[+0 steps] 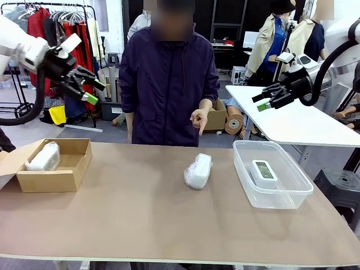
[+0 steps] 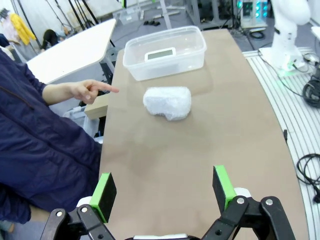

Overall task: Separate and place wrapped and unwrapped clocks.
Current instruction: Pick up the Digital clock indicated by the person.

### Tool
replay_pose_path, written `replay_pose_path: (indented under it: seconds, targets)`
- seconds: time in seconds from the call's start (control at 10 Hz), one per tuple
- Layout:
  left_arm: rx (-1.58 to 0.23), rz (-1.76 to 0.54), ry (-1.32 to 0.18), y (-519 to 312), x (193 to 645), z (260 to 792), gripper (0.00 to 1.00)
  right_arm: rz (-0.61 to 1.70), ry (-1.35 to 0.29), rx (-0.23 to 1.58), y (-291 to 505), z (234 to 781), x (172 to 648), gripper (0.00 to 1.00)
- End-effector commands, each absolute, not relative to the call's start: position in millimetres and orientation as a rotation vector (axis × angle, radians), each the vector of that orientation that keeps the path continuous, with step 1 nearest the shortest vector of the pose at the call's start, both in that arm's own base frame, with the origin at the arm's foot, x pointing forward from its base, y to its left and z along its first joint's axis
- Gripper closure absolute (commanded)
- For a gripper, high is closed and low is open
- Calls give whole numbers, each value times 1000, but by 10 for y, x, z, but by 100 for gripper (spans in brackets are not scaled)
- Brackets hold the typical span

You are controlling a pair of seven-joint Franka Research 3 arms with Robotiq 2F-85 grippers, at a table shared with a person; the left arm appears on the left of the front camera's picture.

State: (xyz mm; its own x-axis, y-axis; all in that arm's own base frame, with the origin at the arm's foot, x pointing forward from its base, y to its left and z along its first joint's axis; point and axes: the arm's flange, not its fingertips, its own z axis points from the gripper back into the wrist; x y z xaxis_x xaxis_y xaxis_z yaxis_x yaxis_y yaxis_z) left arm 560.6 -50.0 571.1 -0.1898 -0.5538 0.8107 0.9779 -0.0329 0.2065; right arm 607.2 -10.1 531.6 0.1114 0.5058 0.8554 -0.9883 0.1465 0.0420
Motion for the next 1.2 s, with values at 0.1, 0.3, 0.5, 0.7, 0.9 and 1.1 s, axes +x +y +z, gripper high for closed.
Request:
replay_pose_path:
  seconds: [0.1,0.3,0.5,0.7,0.9,1.1]
  targets:
    - [-784,-1529,-830,-1195,5702,5684,0,1270,-816,760,-87,5336,6069,0]
    - [-747,-1566,-766,-1668,5704,5703,0,1270,-816,760,-87,5336,6069,0]
    - [-704,-1595,-709,-2207,5688,5672,0,1270,-816,760,-87,5336,6069,0]
    - [-510,-1697,-524,-2669,5698,5500,0,1270,-816,760,-87,5336,6069,0]
    - [-413,-1620,-465,-2914,5777,5368,0,1270,-816,760,-87,5336,6069,0]
    - [-394,-1483,-419,-3028,5836,5203,0,1270,-816,760,-87,5336,6069,0]
